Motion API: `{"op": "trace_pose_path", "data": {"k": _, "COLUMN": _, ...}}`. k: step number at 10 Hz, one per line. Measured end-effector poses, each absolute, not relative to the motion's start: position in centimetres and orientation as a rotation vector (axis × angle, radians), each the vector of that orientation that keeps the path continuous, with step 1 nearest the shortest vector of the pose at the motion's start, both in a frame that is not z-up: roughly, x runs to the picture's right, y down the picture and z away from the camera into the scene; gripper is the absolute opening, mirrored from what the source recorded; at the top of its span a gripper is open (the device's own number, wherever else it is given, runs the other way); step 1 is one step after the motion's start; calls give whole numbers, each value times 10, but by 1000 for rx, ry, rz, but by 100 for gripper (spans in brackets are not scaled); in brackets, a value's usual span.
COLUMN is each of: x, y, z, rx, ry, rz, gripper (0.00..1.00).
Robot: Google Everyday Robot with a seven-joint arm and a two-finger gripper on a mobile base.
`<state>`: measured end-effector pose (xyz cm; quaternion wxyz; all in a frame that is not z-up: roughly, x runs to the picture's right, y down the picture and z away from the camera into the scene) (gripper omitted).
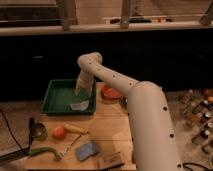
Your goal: Place towel in tray
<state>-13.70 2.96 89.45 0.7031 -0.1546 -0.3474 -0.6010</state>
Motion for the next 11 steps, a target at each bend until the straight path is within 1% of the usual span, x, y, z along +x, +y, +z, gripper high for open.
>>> {"op": "trace_pose_path", "data": {"k": 11, "x": -125, "y": 12, "z": 895, "rx": -309, "ry": -719, "rz": -1350, "gripper": 80}}
